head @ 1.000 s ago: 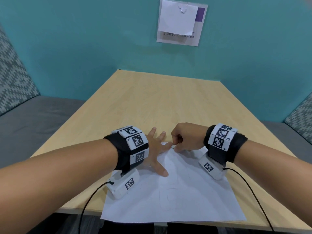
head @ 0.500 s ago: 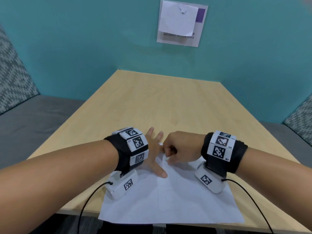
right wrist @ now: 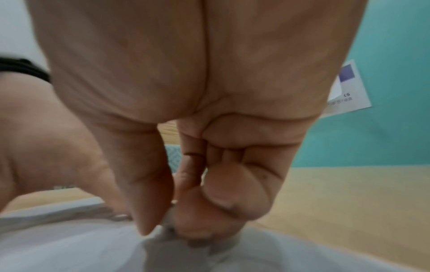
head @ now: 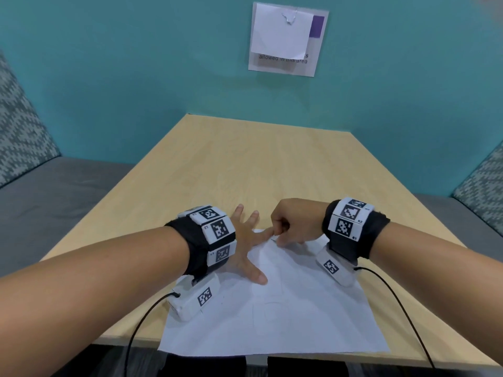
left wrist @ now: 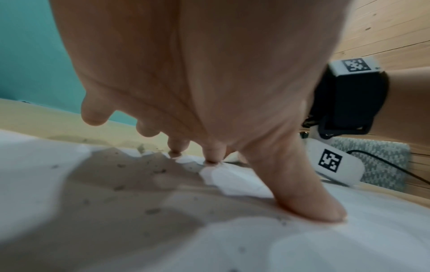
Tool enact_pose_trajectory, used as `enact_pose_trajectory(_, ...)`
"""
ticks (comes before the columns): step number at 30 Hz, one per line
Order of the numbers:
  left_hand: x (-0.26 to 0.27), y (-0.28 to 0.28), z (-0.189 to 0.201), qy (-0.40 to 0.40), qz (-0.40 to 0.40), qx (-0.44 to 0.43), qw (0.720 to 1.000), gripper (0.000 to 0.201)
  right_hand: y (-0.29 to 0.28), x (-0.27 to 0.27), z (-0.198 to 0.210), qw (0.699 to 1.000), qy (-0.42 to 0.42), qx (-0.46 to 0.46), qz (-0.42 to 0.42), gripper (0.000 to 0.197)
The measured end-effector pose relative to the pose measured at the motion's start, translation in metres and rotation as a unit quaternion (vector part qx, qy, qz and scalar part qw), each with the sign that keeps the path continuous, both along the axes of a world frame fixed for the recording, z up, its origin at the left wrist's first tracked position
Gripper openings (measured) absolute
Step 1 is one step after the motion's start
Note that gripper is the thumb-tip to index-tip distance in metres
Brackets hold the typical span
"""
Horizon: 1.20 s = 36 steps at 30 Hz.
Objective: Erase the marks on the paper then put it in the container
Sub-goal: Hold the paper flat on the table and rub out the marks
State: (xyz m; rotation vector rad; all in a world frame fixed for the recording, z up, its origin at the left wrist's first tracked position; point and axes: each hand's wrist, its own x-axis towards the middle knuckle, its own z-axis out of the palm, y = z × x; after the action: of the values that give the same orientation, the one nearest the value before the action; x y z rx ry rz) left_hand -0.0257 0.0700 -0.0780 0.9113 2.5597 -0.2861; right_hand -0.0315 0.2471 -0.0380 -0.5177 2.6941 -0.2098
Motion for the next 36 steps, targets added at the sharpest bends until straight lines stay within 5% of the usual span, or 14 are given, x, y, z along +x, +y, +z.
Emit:
enact_pose_trajectory(5,-0.002,-0.002,-0.002,-0.005,0.002,0.013,1.000,0.105,-0.014,0.021,-0.006,0.997,-0.031,0.014,0.063,0.012)
enact_pose_trajectory(9,-0.002,0.000,-0.003,0.012,0.001,-0.006,1.000,0.112,0.003,0.002,-0.001,1.000,0.001,0.005,-0.002,0.014)
enact_pose_trajectory(14,-0.001,-0.001,-0.001,0.012,-0.003,-0.002,1.000,0.106,-0.010,0.019,-0.007,0.998,-0.026,0.008,0.051,0.012)
enact_pose_trajectory(19,-0.003,-0.001,-0.005,0.006,0.003,-0.005,1.000,0.114,0.007,0.002,-0.002,1.000,-0.008,-0.003,-0.014,0.013)
enact_pose_trajectory(23,-0.002,-0.002,-0.003,0.007,-0.004,0.007,1.000,0.109,-0.008,0.019,-0.008,0.998,-0.038,0.000,0.053,0.014)
enact_pose_trajectory(28,-0.003,-0.001,-0.005,0.010,0.002,-0.008,1.000,0.114,0.008,0.005,-0.002,1.000,-0.013,-0.002,-0.011,0.014)
enact_pose_trajectory(32,-0.002,-0.001,-0.002,0.008,-0.001,0.001,1.000,0.111,-0.006,0.020,-0.007,0.998,-0.049,0.000,0.046,0.013)
enact_pose_trajectory(36,-0.003,-0.001,-0.004,0.010,0.003,-0.014,1.000,0.114,0.011,0.001,0.003,0.999,-0.035,-0.004,-0.021,0.013)
